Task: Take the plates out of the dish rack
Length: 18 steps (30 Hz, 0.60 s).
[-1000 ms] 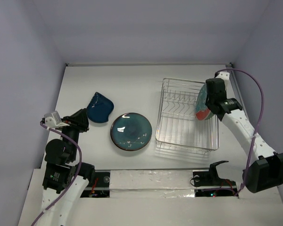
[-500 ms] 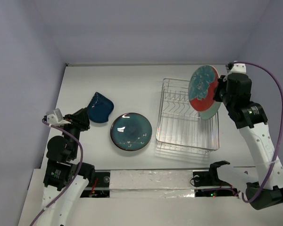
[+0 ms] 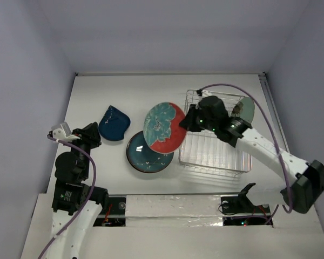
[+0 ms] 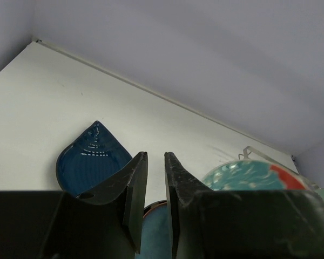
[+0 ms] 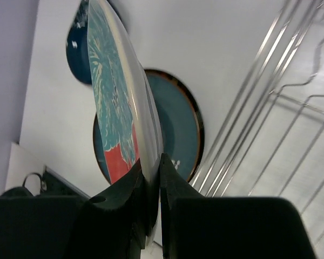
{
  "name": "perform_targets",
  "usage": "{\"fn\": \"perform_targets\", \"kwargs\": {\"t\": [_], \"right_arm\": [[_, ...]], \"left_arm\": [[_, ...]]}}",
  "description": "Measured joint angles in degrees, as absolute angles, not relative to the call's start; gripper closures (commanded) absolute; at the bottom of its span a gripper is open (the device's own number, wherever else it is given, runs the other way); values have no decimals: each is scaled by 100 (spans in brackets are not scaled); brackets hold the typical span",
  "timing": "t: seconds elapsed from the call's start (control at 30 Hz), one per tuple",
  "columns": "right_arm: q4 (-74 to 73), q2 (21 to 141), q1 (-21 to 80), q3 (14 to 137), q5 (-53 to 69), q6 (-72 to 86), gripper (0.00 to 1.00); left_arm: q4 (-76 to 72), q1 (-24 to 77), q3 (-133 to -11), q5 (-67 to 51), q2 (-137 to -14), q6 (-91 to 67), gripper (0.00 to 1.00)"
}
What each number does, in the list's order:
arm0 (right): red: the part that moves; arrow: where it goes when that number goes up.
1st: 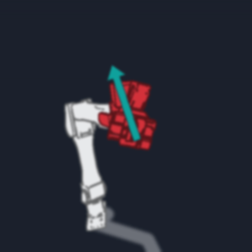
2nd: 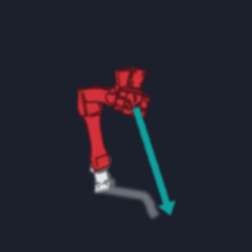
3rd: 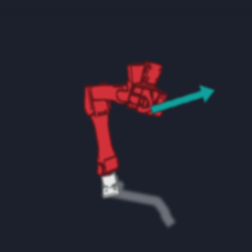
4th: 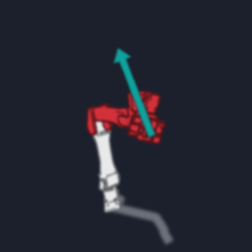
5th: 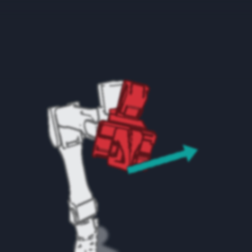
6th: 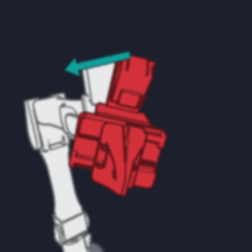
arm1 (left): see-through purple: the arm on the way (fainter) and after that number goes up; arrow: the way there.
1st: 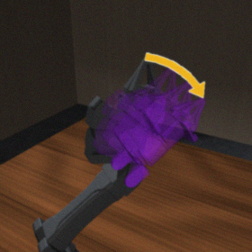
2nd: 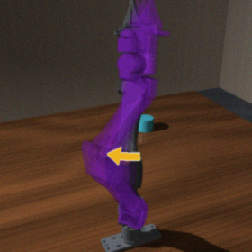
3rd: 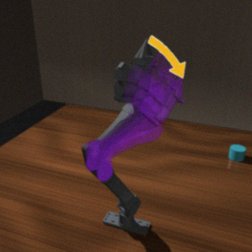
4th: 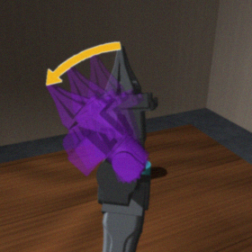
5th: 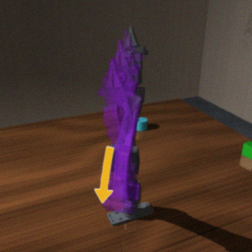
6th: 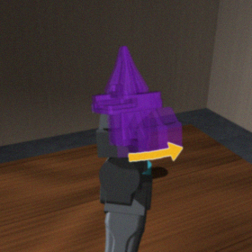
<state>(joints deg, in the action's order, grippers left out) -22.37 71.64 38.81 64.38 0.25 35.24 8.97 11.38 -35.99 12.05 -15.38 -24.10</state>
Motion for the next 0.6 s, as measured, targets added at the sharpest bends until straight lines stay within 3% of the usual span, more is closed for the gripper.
{"fn": "perform_targets", "kwargs": {"t": [0.27, 0.6], "right_arm": [[-1769, 8346, 4438, 6401, 502, 3701, 100], [-574, 8945, 4466, 6195, 899, 4108, 100]], "left_arm": [[886, 1138, -3599, 1205, -1601, -2408, 83], [884, 1138, -3599, 1208, -1601, -2408, 83]]}}
